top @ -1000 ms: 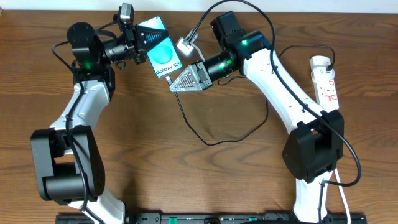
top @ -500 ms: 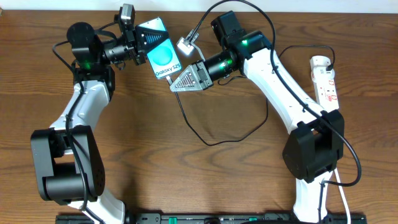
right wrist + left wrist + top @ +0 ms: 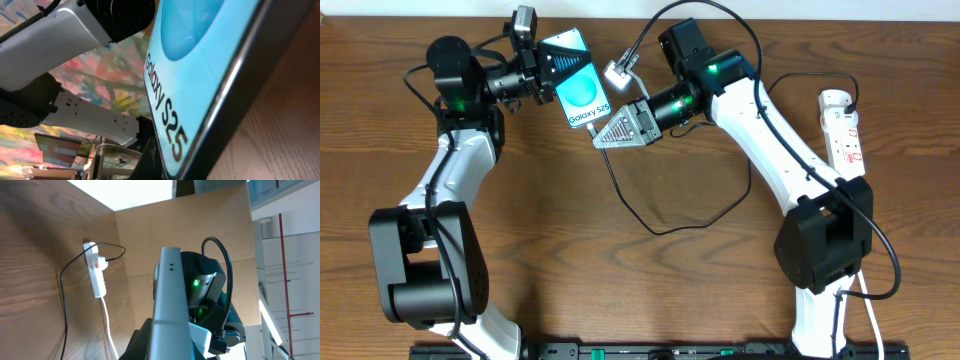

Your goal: Plug charger to phone and switch on socket

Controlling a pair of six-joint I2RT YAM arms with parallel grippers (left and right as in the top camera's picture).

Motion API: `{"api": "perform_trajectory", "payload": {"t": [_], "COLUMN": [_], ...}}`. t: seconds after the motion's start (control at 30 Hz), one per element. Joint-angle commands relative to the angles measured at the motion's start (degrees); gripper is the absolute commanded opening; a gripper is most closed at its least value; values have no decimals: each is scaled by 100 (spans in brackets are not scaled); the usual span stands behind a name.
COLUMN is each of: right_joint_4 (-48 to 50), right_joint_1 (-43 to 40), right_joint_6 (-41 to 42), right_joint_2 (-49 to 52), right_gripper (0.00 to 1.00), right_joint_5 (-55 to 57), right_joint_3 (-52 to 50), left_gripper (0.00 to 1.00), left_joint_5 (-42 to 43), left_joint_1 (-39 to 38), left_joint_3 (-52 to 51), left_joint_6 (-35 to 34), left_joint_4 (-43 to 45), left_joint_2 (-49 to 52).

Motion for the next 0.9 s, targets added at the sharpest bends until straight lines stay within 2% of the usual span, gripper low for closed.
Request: {"api": "perform_trajectory", "payload": {"t": [0.0,0.87], "right_joint_4": [39,11], "right_joint_1": [-13,-103], "right_joint_6": [24,26], "right_joint_2": [-109,-109], "right_gripper": [1,1], "right_joint_5": [-57,-59], "right_joint_3": [90,90], "left_gripper": [7,7], "left_joint_5": [378,468], "left_joint_1": [-4,39], "left_joint_3": [44,44], "left_joint_6": [157,332], "left_joint_4": [74,72], "left_joint_2": [-33,-33]}}
